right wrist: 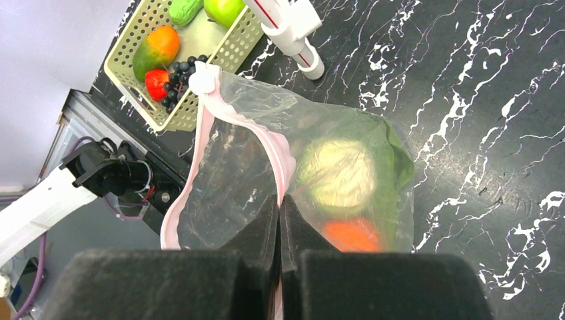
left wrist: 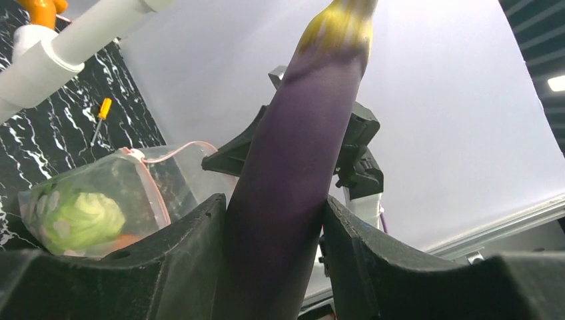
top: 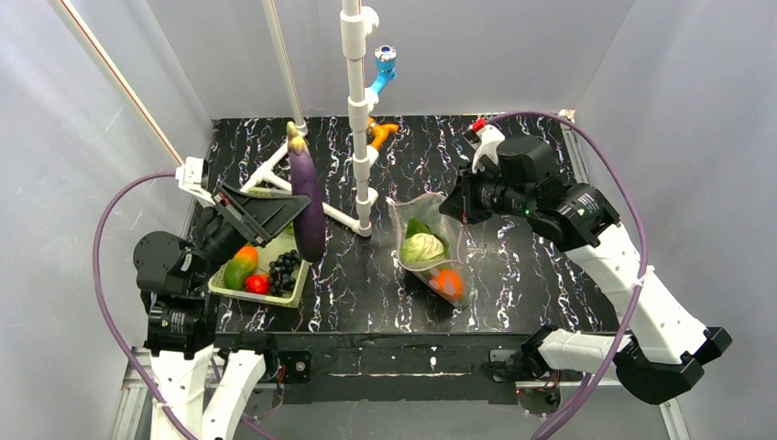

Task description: Place the food in the zip-top bag and seal the zipper

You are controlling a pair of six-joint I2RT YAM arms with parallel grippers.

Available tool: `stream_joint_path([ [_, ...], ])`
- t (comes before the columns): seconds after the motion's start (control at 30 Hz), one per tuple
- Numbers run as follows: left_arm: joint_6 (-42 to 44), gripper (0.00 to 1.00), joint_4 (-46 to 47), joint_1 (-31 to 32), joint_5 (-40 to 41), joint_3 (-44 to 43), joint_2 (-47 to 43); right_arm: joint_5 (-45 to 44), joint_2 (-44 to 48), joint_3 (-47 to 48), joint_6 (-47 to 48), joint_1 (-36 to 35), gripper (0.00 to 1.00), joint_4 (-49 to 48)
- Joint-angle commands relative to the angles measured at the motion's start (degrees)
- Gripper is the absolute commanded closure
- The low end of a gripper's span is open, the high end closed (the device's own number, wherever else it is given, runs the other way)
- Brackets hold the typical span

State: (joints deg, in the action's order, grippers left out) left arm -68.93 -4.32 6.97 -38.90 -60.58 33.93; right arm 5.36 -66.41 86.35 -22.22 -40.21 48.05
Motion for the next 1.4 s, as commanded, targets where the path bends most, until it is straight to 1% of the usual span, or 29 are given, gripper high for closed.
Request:
stream_joint_path([
  [0.0, 10.85, 1.00, 6.29, 20.30, 14.29, -0.05, 5.67, -2.86, -1.57, 2.84, -4.91, -0.01, 0.99, -5.74],
  [0.1, 22.35, 1.00, 11.62, 42.34, 34.91, 0.03, 12.71, -5.75, -2.27, 3.37, -7.78, 0.01, 0.99, -6.58],
  [0.2, 32.85, 1.00, 17.71, 52.98, 46.87, -1.20, 18.29, -8.54, -2.05, 3.51, -9.88, 0.04, 0.99, -7.15],
  [0.27, 40.98, 1.00, 28.83, 58.77, 54.79, 0.31, 21.56, -9.27, -0.98, 3.66, -10.89, 0.03, 0.99, -7.38],
  [0.37, 46.36, 1.00, 43.44, 60.85, 55.75, 4.28, 25.96, -8.38, 0.41, 3.09, -11.82, 0.03, 0.99, -8.41],
  [0.4, 50.69, 1.00, 48.80, 62.09, 56.13, 5.27, 28.51, -7.07, 1.30, 2.71, -12.36, 0.03, 0.99, -9.04],
  [0.47, 57.01, 1.00, 54.30, 63.80, 57.21, 6.22, 31.12, -5.92, 2.34, 2.01, -12.68, 0.04, 0.99, -9.78],
  [0.5, 58.55, 1.00, 57.78, 64.21, 57.79, 6.98, 31.87, -5.79, 2.71, 1.52, -12.71, 0.10, 0.99, -10.23],
  [0.57, 60.79, 1.00, 62.77, 64.40, 57.73, 9.36, 32.23, -5.79, 3.33, 0.55, -12.42, 0.20, 0.99, -10.39],
  [0.63, 61.11, 1.00, 65.78, 64.41, 59.84, 11.04, 31.58, -5.62, 3.61, -0.08, -12.20, 0.28, 0.99, -10.07],
  [0.7, 59.61, 1.00, 66.63, 64.41, 61.71, 11.64, 30.39, -3.51, 3.86, -0.96, -12.00, 0.38, 0.99, -10.19],
  [0.73, 58.33, 1.00, 64.85, 64.45, 61.83, 10.93, 29.62, -3.19, 4.05, -1.56, -11.75, 0.39, 0.99, -10.39],
  [0.87, 49.68, 1.00, 46.24, 64.43, 63.96, 2.57, 27.63, -3.46, 4.78, -3.43, -11.28, 0.44, 0.99, -10.65],
  [0.9, 49.97, 1.00, 45.71, 64.54, 63.84, 2.18, 27.53, -3.18, 4.92, -3.50, -11.33, 0.47, 0.99, -10.86],
  [1.03, 53.57, 1.00, 53.99, 64.92, 66.18, 5.36, 28.18, -1.77, 5.39, -3.48, -13.18, 0.48, 0.99, -12.35],
  [1.13, 57.90, 1.00, 55.04, 64.93, 65.42, 6.11, 29.75, -3.35, 5.73, -2.70, -16.90, 0.47, 0.99, -11.52],
  [1.2, 58.13, 1.00, 57.81, 64.93, 66.68, 8.09, 30.97, -4.08, 6.21, -2.72, -20.42, 0.56, 0.99, -11.57],
  [1.3, 58.47, 1.00, 66.19, 64.98, 67.76, 11.99, 32.69, -3.80, 7.62, -3.56, -25.44, 0.73, 0.99, -12.94],
  [1.37, 59.42, 1.00, 67.29, 65.01, 68.55, 13.02, 33.06, -2.93, 8.71, -4.22, -27.85, 0.74, 0.99, -14.34],
])
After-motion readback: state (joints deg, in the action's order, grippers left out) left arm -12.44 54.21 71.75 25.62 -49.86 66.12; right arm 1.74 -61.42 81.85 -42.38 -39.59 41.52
